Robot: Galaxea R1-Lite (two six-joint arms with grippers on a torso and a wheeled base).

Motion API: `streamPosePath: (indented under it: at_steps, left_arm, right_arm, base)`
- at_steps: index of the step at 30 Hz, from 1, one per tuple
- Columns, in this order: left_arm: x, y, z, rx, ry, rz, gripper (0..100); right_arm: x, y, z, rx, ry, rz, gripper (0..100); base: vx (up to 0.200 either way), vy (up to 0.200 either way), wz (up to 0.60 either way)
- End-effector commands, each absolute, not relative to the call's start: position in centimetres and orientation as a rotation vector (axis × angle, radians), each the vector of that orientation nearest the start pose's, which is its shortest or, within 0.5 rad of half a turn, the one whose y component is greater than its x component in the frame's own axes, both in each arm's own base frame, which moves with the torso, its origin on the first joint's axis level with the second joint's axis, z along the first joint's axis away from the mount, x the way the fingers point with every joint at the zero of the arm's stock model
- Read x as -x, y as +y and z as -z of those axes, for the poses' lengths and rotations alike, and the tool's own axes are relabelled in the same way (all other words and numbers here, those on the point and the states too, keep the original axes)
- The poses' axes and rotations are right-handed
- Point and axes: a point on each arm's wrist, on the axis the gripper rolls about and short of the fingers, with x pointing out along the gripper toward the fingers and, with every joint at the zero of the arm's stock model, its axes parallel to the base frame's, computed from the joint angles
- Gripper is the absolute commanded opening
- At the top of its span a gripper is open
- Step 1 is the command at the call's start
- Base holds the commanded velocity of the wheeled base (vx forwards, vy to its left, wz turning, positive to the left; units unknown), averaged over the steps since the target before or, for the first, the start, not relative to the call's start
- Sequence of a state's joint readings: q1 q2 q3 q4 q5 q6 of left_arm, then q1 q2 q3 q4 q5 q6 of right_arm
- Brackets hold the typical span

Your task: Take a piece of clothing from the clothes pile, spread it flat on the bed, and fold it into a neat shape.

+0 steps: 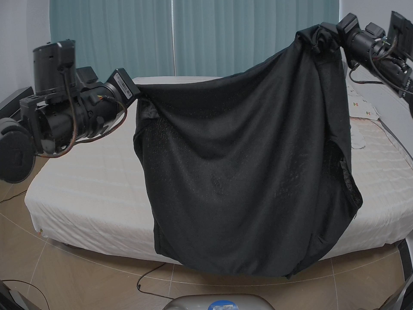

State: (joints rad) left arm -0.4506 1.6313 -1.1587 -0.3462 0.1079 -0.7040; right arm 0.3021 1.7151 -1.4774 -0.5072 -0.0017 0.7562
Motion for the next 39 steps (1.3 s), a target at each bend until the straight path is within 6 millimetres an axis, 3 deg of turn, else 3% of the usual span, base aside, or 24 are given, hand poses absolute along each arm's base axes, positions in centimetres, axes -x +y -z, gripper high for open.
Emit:
streamPosePath:
  at_steps: [1, 5, 10, 18, 20, 30, 32, 39]
  left_arm:
    - [-31.8, -14.8, -24.1, 0.636, 0.318, 0.239, 0]
    - [-33.3, -15.3, -23.3, 0.632, 0.332, 0.229, 0]
    - [-35.6, -16.3, -20.7, 0.616, 0.370, 0.197, 0]
    - [-37.8, -17.2, -18.2, 0.605, 0.408, 0.173, 0]
    - [-38.4, -17.4, -16.8, 0.596, 0.428, 0.164, 0]
    - [-40.4, -17.0, -13.3, 0.585, 0.435, 0.079, 0]
    - [-40.5, -17.4, -11.8, 0.567, 0.457, 0.045, 0]
    - [-41.0, -17.7, -10.4, 0.557, 0.476, 0.026, 0]
  right_arm:
    - [-36.9, 11.1, -31.4, -0.766, -0.066, -0.332, 0]
    - [-38.2, 11.4, -30.4, -0.761, -0.056, -0.311, 0]
    - [-39.7, 11.8, -28.2, -0.752, -0.009, -0.288, 0]
    - [-41.7, 10.9, -25.6, -0.745, 0.036, -0.234, 0]
    - [-42.5, 10.9, -23.9, -0.741, 0.072, -0.215, 0]
    - [-44.6, 11.4, -20.0, -0.732, 0.096, -0.153, 0]
    - [-45.0, 11.4, -18.7, -0.726, 0.124, -0.135, 0]
    - [-46.0, 11.6, -16.0, -0.711, 0.156, -0.062, 0]
  base:
    - [0.200, 0.000, 0.00]
    - [0.200, 0.000, 0.00]
    - [0.200, 0.000, 0.00]
    - [0.200, 0.000, 0.00]
    - [0.200, 0.000, 0.00]
    - [0.000, 0.000, 0.00]
    - [0.000, 0.000, 0.00]
    - [0.000, 0.000, 0.00]
